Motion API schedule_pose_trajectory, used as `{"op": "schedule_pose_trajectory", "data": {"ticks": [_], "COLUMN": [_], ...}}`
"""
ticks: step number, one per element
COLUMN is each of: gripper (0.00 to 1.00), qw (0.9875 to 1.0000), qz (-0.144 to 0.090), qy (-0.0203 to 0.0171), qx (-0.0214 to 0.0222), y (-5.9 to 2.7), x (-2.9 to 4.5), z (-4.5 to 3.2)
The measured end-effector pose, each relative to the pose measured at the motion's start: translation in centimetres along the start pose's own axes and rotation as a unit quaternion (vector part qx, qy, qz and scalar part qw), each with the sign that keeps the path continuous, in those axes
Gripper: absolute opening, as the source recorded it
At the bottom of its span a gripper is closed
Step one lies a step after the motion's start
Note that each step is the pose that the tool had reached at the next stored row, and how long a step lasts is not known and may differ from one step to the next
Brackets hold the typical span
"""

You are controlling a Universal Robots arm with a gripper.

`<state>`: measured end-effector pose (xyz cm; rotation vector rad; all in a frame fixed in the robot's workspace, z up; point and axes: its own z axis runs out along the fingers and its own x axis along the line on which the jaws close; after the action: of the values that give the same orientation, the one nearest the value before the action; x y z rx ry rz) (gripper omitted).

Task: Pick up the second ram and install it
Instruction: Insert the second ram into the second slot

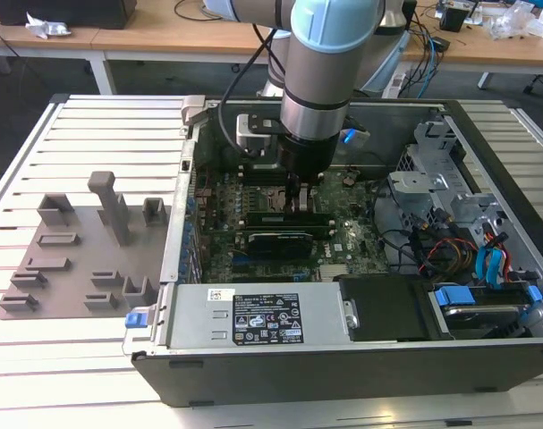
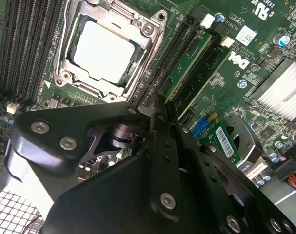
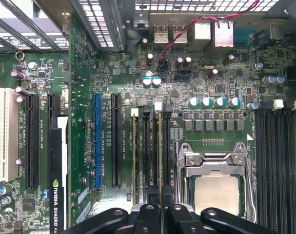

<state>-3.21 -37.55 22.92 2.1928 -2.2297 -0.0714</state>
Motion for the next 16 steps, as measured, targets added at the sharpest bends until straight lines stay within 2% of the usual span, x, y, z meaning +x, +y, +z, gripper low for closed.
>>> {"op": "schedule_pose_trajectory", "data": {"ticks": [6, 8, 16], "gripper": [0.13, 0.13, 0.13], "qw": [1.0000, 1.0000, 1.0000], "qz": [0.000, 0.000, -0.003], "qy": [0.0004, 0.0005, 0.0008], "qx": [0.0001, 0.0000, -0.0014], "y": [-0.04, -0.06, -0.16], "x": [-0.01, -0.01, 0.00], "z": [-0.02, -0.29, -0.12]}}
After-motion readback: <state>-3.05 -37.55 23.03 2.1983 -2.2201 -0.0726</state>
